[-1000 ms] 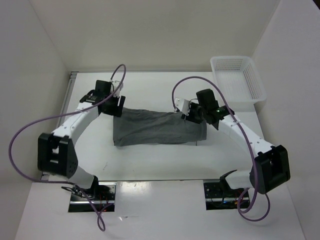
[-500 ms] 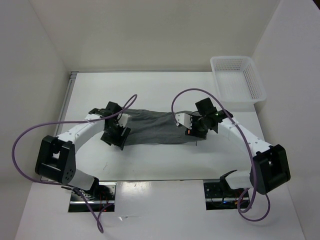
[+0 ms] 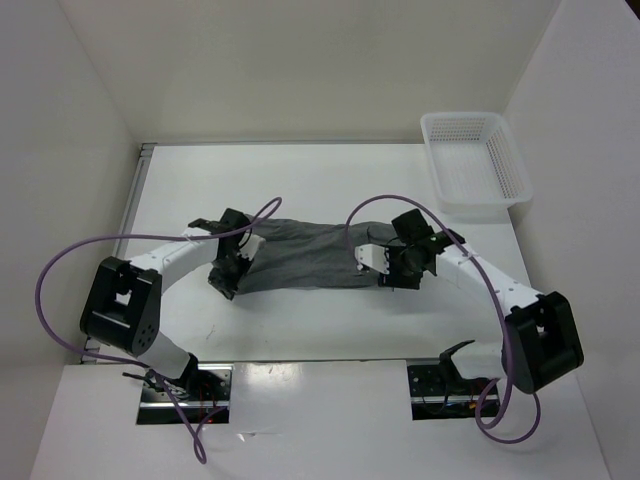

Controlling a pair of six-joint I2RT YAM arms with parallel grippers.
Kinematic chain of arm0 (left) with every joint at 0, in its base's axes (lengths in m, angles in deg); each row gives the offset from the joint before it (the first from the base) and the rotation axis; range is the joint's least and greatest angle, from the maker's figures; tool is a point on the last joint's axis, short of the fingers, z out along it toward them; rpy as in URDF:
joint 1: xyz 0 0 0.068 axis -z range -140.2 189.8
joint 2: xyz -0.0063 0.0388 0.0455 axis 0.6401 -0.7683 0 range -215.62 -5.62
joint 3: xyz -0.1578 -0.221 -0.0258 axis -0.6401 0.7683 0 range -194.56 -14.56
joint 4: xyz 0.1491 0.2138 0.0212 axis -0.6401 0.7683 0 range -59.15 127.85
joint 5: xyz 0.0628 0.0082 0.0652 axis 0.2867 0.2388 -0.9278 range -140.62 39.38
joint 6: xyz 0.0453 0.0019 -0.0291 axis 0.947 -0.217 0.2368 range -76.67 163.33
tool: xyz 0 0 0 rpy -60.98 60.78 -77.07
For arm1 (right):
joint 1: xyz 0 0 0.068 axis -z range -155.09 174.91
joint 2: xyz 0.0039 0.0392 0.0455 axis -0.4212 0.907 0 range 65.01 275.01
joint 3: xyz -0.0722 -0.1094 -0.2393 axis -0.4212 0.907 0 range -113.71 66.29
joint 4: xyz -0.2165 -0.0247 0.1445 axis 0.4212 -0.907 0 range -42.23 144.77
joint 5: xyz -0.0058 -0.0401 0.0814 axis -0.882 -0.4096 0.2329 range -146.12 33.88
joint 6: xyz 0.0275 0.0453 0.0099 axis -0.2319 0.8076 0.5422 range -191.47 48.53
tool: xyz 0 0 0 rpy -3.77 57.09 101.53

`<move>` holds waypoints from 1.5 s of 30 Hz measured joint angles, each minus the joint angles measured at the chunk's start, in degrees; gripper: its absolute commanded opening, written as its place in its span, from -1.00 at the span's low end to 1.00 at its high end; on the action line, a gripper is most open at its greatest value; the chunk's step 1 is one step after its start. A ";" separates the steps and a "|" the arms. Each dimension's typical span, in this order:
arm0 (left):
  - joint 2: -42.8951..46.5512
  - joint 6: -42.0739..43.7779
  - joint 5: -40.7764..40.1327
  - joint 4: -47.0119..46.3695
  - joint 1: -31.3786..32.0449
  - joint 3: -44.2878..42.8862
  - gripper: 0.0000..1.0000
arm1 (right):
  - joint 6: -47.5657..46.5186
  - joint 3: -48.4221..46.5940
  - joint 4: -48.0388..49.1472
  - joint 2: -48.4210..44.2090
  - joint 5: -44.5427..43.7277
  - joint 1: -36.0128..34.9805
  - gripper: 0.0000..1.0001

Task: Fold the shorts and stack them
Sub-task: Fold the shorts

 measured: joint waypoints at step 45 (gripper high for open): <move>-4.11 -0.04 -19.28 -26.43 -5.49 -23.80 -1.00 | 14.91 -26.56 32.28 20.37 -15.04 3.87 -1.00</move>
